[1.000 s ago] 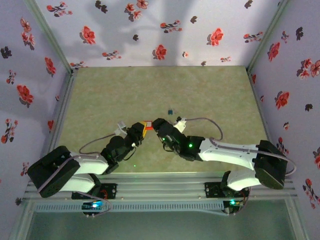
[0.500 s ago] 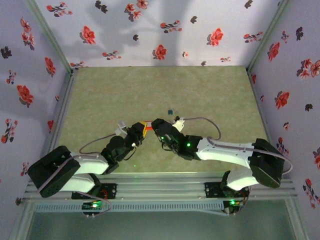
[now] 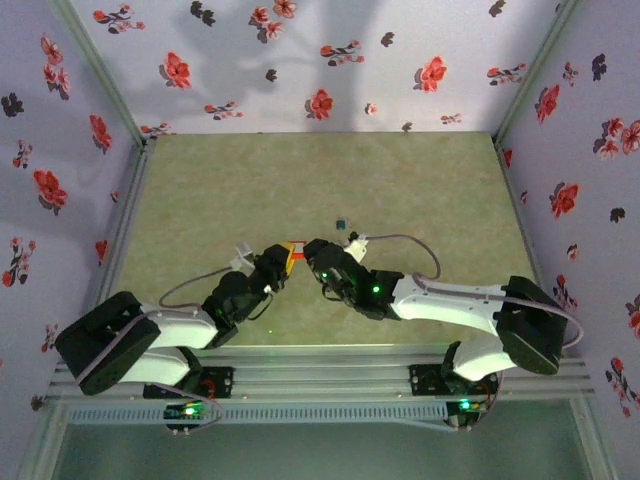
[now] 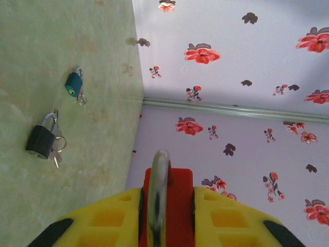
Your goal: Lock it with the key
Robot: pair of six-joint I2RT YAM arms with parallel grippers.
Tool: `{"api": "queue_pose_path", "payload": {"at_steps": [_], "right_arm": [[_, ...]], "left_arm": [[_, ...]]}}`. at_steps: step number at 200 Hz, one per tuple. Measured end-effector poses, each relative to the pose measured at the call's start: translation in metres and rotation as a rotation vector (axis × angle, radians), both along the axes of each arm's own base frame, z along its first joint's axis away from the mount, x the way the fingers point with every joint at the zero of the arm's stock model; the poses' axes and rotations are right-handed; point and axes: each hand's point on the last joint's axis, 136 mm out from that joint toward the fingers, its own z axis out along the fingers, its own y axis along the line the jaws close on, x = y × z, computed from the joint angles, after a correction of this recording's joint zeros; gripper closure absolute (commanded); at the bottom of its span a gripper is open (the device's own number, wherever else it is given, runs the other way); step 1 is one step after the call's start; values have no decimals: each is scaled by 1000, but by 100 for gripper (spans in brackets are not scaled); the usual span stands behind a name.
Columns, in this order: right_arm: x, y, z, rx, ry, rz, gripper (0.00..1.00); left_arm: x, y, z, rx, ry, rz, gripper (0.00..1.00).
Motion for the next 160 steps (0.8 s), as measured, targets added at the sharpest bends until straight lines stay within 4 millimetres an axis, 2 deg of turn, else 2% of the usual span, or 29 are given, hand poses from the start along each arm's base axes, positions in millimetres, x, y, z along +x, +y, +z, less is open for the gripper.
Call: {"api": "queue_pose_path", "payload": {"at_steps": [105, 160], "right_arm": [[0, 2, 2, 25, 5, -5, 75], [1, -2, -4, 27, 13, -14, 75]], "left_arm": [[0, 0, 1, -1, -1, 0, 100], [0, 0, 1, -2, -1, 0, 100]]}}
